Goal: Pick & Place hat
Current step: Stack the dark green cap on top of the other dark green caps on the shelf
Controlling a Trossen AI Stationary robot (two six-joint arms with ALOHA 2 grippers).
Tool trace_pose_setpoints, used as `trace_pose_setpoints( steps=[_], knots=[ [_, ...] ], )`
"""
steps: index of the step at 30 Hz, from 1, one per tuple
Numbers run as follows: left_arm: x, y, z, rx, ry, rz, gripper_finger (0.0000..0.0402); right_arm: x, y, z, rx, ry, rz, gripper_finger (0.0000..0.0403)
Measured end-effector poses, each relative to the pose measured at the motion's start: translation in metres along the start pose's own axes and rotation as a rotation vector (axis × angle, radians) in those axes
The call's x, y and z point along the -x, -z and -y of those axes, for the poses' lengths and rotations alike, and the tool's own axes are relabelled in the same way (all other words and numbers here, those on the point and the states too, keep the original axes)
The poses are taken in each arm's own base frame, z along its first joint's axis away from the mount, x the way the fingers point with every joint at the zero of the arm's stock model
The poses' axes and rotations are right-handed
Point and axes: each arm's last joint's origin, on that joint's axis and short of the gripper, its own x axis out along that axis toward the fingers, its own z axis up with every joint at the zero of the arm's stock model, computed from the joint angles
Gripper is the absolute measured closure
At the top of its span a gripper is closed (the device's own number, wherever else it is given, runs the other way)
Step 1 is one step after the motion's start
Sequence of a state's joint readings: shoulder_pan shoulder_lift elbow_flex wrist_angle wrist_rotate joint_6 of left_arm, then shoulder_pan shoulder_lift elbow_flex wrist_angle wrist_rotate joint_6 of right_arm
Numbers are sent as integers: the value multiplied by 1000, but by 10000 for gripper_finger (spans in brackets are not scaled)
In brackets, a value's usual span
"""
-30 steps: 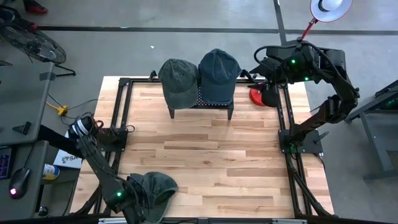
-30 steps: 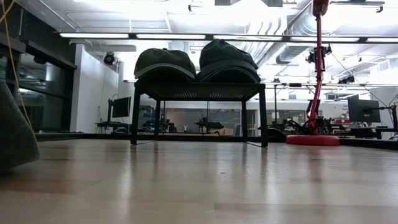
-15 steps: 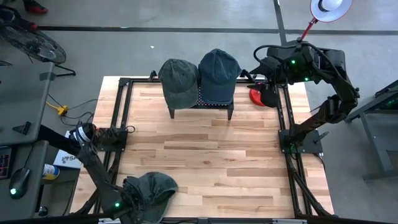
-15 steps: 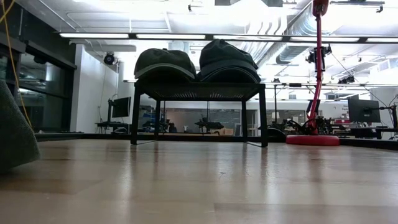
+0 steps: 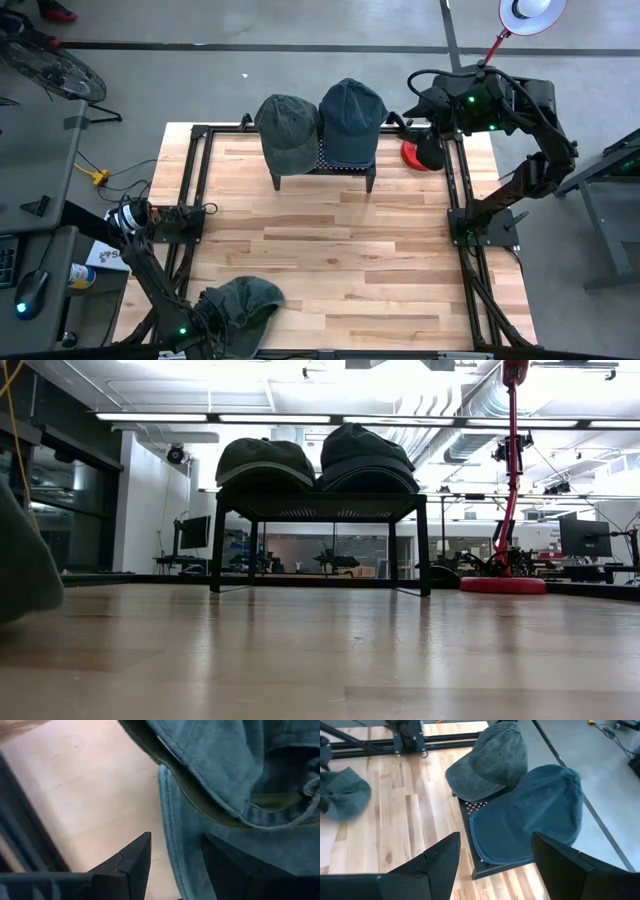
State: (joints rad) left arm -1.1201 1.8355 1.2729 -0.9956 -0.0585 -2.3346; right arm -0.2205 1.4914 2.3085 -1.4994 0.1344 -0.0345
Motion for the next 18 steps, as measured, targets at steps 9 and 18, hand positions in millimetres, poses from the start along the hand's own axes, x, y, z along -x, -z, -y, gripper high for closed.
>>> trace_pose_setpoints(
  steps=[9, 18],
  knots=[
    [-1, 1, 3, -22, 68, 18, 248, 0, 0, 2, -9, 56, -2, 164],
    [2, 4, 9, -70, 154, 13, 389, 0, 1, 2, -53, 57, -7, 164]
  ],
)
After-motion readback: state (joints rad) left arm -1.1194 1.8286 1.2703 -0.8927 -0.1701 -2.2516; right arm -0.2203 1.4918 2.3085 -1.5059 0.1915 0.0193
